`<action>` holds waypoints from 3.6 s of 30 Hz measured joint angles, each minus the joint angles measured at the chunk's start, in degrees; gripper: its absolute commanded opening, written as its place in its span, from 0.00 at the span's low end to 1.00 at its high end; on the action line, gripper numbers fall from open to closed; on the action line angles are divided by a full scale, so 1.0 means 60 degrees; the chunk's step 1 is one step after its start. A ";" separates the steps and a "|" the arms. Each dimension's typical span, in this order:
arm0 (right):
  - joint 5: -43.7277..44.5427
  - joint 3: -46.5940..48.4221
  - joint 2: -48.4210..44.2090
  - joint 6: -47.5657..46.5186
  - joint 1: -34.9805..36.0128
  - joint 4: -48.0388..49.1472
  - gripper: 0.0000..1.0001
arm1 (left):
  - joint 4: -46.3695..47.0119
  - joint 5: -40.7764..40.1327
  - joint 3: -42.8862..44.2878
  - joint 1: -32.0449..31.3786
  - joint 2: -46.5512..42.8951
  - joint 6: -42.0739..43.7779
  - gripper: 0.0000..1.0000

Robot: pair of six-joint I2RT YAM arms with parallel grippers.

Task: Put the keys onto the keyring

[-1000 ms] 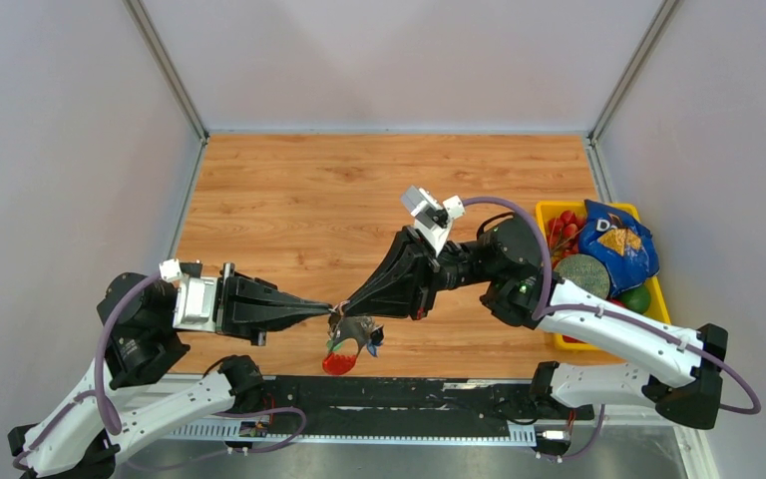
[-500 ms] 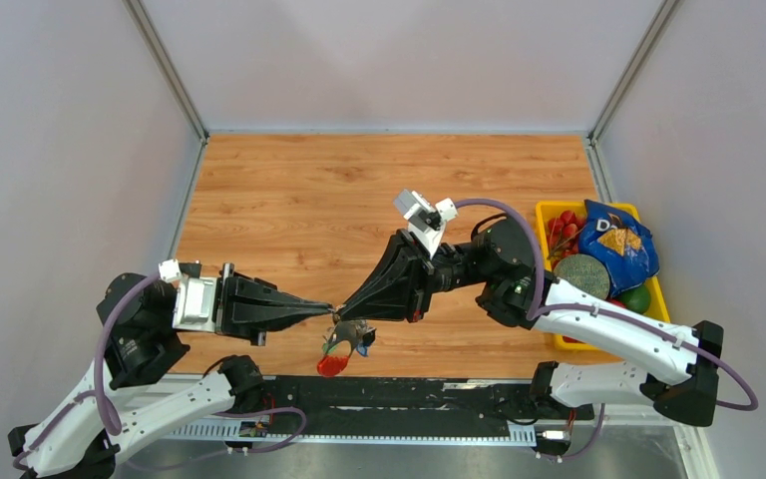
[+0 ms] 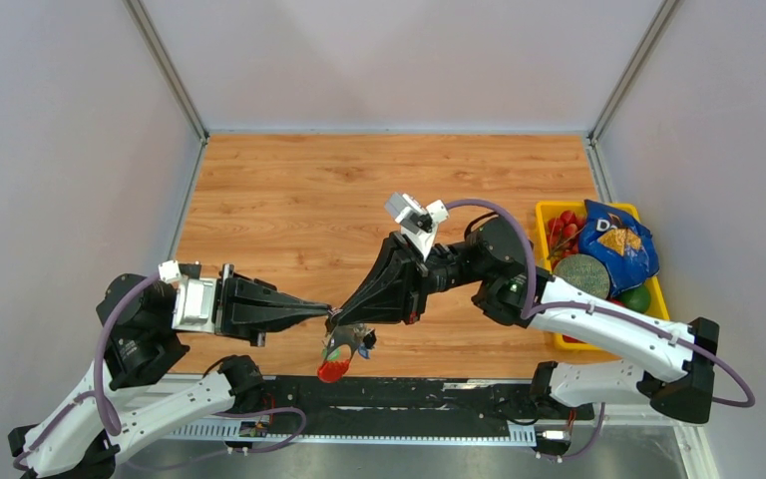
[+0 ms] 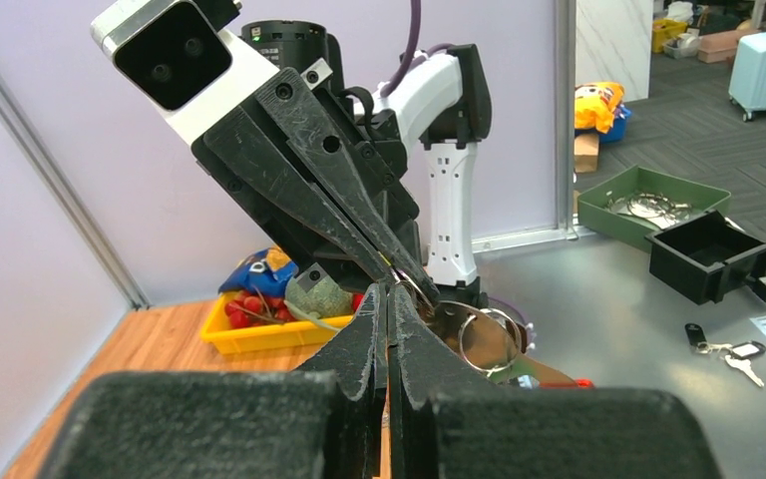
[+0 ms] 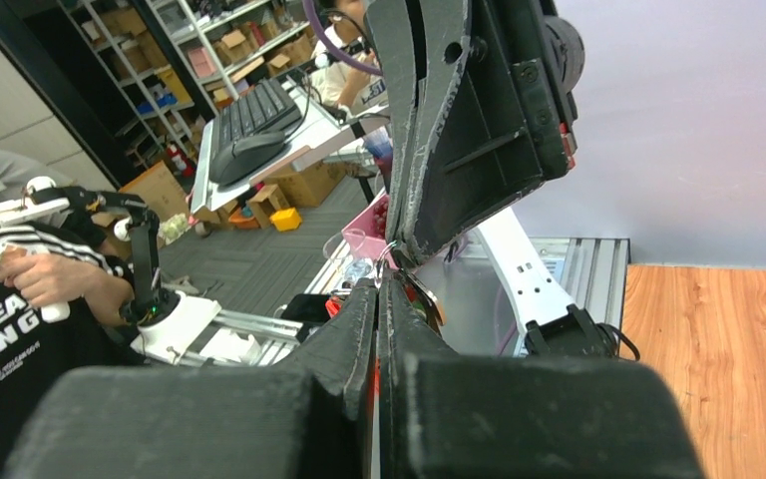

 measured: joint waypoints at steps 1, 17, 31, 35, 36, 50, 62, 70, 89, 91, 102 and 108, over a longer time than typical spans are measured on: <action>-0.0091 0.0062 0.0069 -0.0040 0.0011 -0.0069 0.00 | -0.0011 0.0011 -0.0004 0.0000 -0.0004 0.0000 0.00; -0.1242 0.0546 0.0499 -0.0750 0.0022 -0.1045 0.00 | -0.0801 0.0393 0.0255 -0.0004 0.0401 0.0011 0.00; -0.2036 -0.0718 0.0295 -0.0554 -0.0033 0.1126 0.00 | -0.0936 0.1293 0.0597 -0.0058 0.1337 -0.0288 0.00; -0.2036 -0.1158 0.0193 -0.0477 -0.0036 0.2233 0.00 | -0.0769 0.1512 0.0718 -0.0073 0.1617 -0.0430 0.01; -0.2040 -0.1268 0.0168 -0.0452 -0.0040 0.2503 0.00 | -0.0769 0.1585 0.0783 -0.0080 0.1723 -0.0452 0.02; -0.1432 -0.2827 -0.0339 -0.0936 -0.0044 0.6499 0.00 | -0.1086 0.2076 0.2324 -0.0197 0.3548 -0.0670 0.44; -0.0936 -0.3803 -0.1031 -0.1741 0.0226 0.8561 0.00 | -0.1985 0.1439 0.3275 -0.0087 0.4379 -0.0404 0.56; -0.0678 -0.3927 -0.2335 -0.2852 0.0419 0.8666 0.00 | -0.2470 -0.0357 0.3989 -0.0058 0.4302 -0.0390 0.60; 0.1639 -0.4040 -0.2703 -0.4022 0.0514 0.7158 0.00 | -0.1942 0.0539 0.5158 -0.0058 0.4167 -0.1260 0.55; 0.1909 -0.3938 -0.2699 -0.4025 0.0514 0.6834 0.00 | -0.1898 0.0758 0.5213 -0.0058 0.4328 -0.1275 0.52; 0.3126 -0.3799 -0.2371 -0.4357 0.0608 0.6670 0.00 | -0.2211 0.1315 0.5413 -0.0058 0.5009 -0.1133 0.40; 0.3657 -0.3650 -0.1996 -0.4728 0.0703 0.6674 0.00 | -0.2255 0.1497 0.5421 -0.0058 0.4907 -0.1060 0.40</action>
